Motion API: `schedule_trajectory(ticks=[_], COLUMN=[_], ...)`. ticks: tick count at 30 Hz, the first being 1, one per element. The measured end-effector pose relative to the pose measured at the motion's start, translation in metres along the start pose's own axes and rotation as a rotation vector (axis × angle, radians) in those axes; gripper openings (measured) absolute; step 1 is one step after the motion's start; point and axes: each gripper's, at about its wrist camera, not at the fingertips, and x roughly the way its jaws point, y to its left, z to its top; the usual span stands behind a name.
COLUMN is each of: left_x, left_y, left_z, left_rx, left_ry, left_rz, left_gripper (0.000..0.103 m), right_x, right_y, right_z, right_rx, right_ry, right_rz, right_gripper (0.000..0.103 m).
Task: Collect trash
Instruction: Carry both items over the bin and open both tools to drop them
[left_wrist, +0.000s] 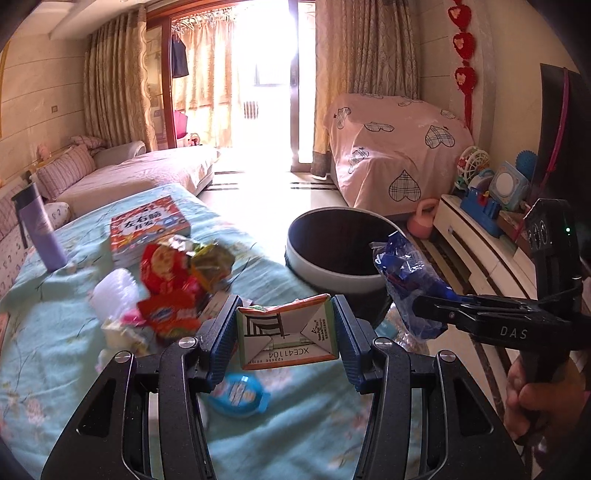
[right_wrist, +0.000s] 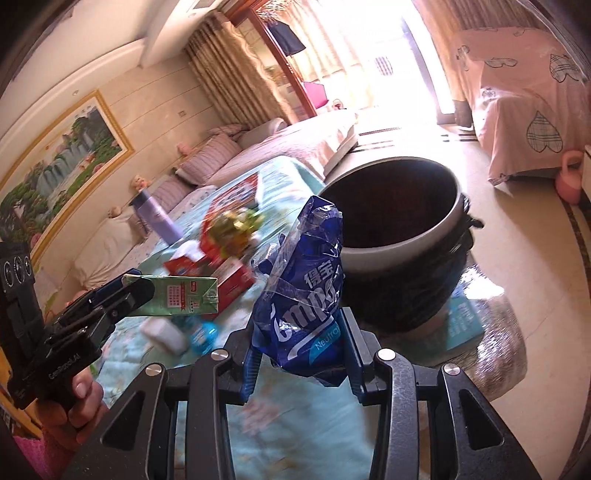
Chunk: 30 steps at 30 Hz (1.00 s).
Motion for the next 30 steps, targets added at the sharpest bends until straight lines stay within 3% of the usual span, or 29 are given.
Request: schedule_trajectory(ticks=[19, 30], left_x=[0.112, 0.157], left_y=[-0.030, -0.040], left_z=[0.074, 0.075], left_rx=[-0.047, -0.065], left_ry=[0.021, 0.100], left_rz=[-0.032, -0.065], left_gripper=[0.049, 0.050], right_x=[0.041, 0.065], right_y=[-0.065, -0.088], right_z=[0.084, 0.105], right_rx=[0.000, 0.011], right_ry=[0.030, 0.085], right_rz=[-0.091, -0.116], right_gripper=[0.040, 0.043])
